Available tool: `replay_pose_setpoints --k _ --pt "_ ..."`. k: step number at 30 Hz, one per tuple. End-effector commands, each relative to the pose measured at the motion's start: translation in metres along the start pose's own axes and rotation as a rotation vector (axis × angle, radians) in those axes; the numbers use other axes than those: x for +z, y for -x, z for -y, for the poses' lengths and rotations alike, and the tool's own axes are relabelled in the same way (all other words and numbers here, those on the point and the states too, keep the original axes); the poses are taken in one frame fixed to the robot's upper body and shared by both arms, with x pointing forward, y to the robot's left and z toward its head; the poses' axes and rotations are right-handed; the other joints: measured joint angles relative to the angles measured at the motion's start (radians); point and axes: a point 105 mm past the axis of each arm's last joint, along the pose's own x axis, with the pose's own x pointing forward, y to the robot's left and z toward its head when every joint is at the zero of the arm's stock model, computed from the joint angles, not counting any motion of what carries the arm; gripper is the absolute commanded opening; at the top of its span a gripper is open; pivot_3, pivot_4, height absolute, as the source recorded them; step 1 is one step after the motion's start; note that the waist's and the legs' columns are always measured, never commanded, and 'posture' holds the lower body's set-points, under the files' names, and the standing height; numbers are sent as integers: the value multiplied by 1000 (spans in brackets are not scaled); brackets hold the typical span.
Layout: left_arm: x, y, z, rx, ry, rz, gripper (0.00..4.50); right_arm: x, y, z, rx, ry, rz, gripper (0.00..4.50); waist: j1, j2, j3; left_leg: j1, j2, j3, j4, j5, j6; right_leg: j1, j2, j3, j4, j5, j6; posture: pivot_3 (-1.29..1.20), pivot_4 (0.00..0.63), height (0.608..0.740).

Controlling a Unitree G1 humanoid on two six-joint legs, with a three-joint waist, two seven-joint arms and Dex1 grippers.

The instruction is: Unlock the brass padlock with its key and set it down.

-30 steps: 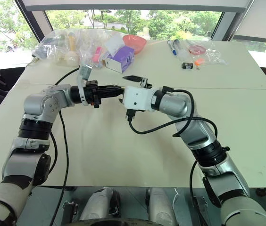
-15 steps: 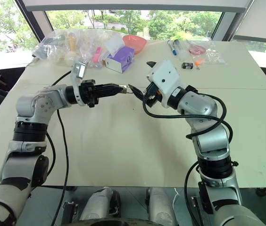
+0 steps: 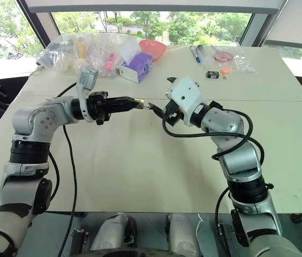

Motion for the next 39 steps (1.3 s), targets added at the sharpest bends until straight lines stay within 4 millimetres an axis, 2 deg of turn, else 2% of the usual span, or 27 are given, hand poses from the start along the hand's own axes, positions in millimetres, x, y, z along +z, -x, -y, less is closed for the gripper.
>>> replay_pose_setpoints --k 1,16,20,22,25,30,39 --pt "12 3 3 -5 -51 30 0 12 3 -4 23 23 44 4467 0 0 0 0 0 0 0 0 0 0 0 0 0 0 0 0 150 734" --pt "4 -7 -6 -22 -49 9 0 1 14 -3 11 8 -11 4467 1 0 0 0 0 0 0 0 0 0 0 0 0 0 0 0 150 734" --pt "-3 -14 -15 -2 39 41 0 -12 33 6 -9 34 -98 4467 8 0 0 0 0 0 0 0 0 0 0 0 0 0 0 0 150 734" --pt "-9 -20 -19 2 125 67 0 -21 45 -1 49 30 -170 4467 9 0 0 -1 -1 -1 0 0 0 1 -1 0 -1 0 0 0 150 734" --pt "-31 -34 -27 26 276 66 0 -25 64 -15 141 -31 -244 4467 10 0 0 -1 -1 -1 0 -1 1 0 0 0 -2 0 0 0 150 734" --pt "-89 -53 -49 183 471 -56 0 -27 82 -34 226 -77 -347 4467 5 -1 0 -1 -1 -3 0 -2 3 1 0 0 -1 0 0 0 150 734" --pt "-115 -59 -50 185 546 -133 0 -34 88 -40 196 -158 -409 4467 6 -1 0 -1 -1 -4 0 -3 5 1 0 -1 -1 0 0 0 150 734"
